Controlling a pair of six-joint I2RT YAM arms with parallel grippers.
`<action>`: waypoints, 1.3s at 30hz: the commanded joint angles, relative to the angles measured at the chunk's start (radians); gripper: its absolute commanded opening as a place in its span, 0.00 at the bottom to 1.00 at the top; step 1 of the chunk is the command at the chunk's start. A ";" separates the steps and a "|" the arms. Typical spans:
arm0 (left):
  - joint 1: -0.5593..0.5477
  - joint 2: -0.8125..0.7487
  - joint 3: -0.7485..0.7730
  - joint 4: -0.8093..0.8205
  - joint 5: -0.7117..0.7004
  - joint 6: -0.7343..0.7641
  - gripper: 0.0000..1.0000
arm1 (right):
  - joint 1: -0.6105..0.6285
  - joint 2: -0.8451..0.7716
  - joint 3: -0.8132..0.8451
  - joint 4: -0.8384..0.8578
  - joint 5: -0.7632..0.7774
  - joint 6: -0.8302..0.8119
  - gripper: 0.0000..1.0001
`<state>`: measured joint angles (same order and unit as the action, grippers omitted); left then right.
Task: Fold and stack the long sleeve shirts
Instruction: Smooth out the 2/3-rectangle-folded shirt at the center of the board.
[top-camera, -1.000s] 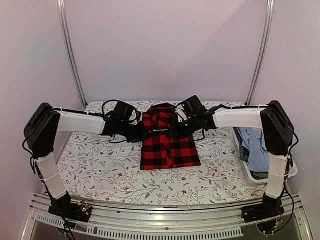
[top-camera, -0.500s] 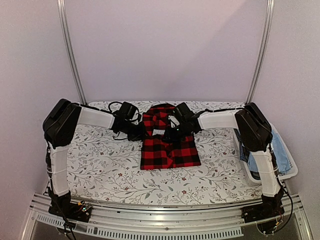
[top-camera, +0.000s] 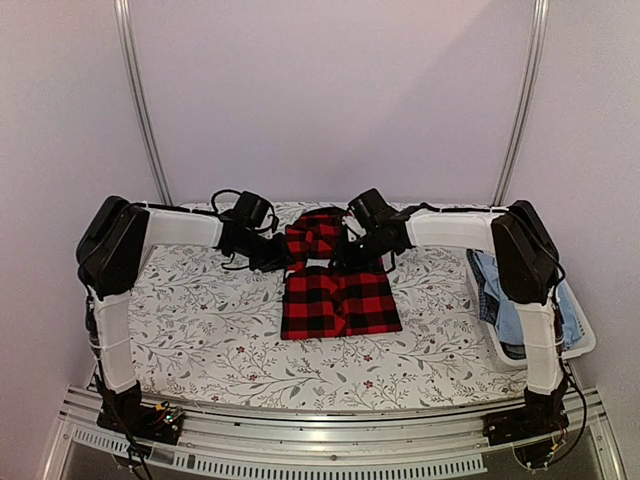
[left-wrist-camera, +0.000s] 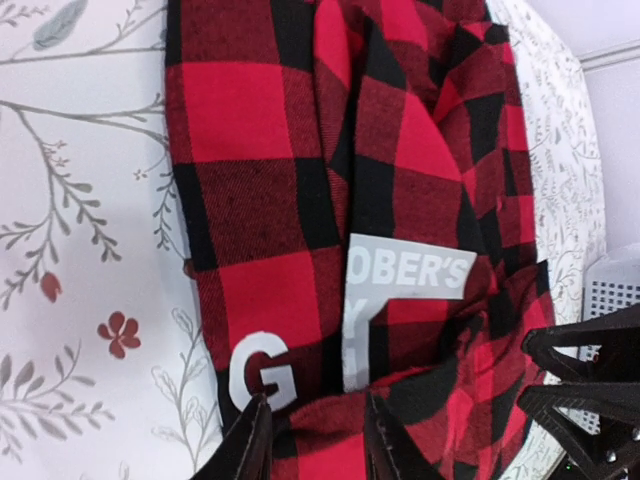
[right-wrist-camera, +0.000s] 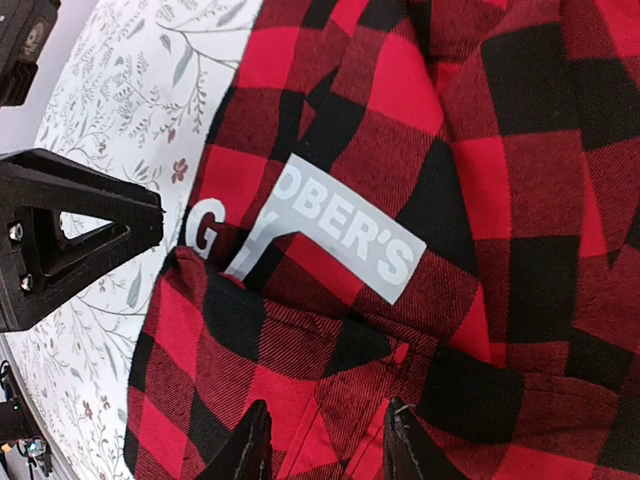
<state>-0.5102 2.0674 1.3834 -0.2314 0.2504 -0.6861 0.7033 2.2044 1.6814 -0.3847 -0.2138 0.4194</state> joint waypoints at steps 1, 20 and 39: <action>0.004 -0.163 -0.063 -0.016 -0.039 0.022 0.36 | -0.007 -0.118 -0.015 -0.051 0.090 -0.052 0.37; -0.213 -0.461 -0.549 0.072 0.010 -0.113 0.43 | -0.002 -0.019 -0.090 -0.060 0.155 -0.063 0.30; -0.288 -0.440 -0.609 0.080 -0.038 -0.179 0.40 | 0.000 -0.184 -0.128 -0.102 0.170 -0.055 0.44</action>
<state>-0.7856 1.6287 0.7803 -0.1757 0.2283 -0.8543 0.7002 2.1384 1.5814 -0.4679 -0.0647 0.3588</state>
